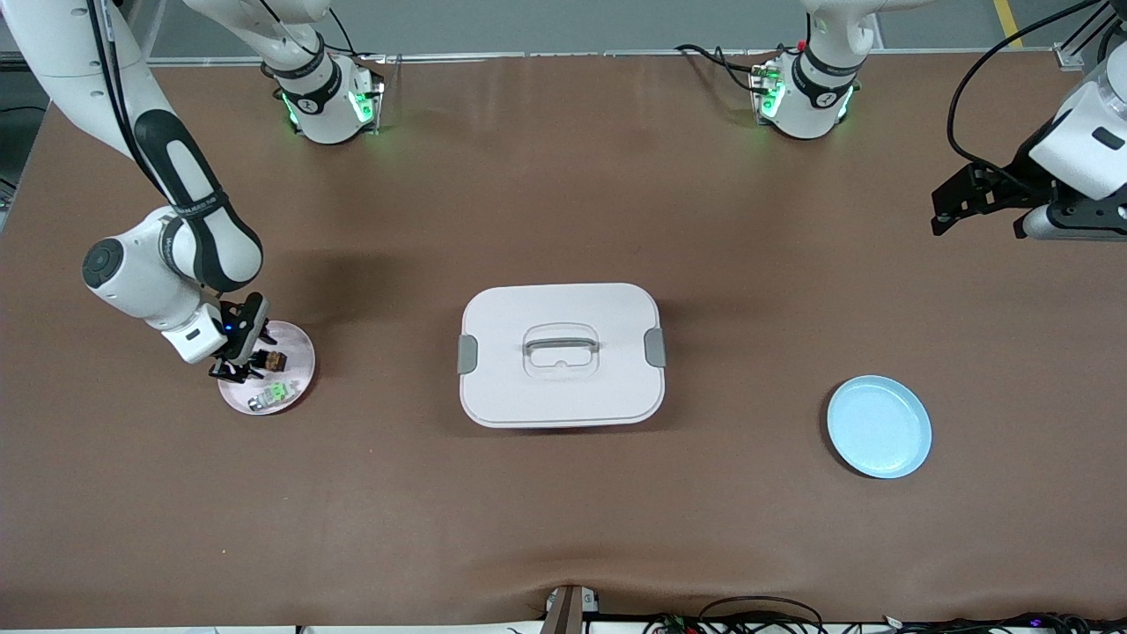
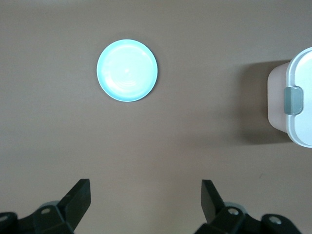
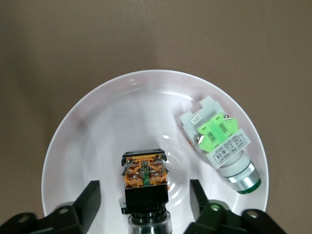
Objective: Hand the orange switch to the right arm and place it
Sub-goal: 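Lower the orange switch onto the pink plate and open the right gripper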
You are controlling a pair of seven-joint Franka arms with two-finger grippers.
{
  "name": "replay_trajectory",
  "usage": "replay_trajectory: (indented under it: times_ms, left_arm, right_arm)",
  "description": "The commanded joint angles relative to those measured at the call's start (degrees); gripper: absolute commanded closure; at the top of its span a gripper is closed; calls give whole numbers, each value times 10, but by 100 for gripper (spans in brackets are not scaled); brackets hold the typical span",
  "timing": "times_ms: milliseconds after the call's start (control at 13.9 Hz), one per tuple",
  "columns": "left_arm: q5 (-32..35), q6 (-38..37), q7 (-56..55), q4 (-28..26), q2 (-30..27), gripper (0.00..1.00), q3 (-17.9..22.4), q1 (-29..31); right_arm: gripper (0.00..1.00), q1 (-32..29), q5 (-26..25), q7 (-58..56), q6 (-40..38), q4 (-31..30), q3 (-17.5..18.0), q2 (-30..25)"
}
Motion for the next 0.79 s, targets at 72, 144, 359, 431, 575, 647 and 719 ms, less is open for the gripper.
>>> replay_trajectory:
  times_ms: [72,144,359,431,575,647,719]
  left_arm:
    - [22,-9,0,17,8,0,32,-41]
    - [22,-9,0,17,9,0,33,-41]
    - [22,-8,1,19,16,0,31,-35]
    - [22,-8,0,18,16,0,31,-35]
    - [21,-8,0,19,16,0,30,-35]
    - [22,-8,-1,20,16,0,29,-35]
    - [22,-8,-1,23,17,0,29,-35]
  right_arm:
    - [0,-6,11,32,-45,5,8,-19]
    - [0,-6,10,47,-72,11,7,-29]
    - [0,-5,4,116,-128,18,5,-60]
    - [0,0,2,145,-143,18,5,-68]
    - [0,8,-24,212,-177,27,3,-82]
    - [0,7,-62,266,-200,37,3,-90]
    - [0,8,-105,336,-230,46,4,-104]
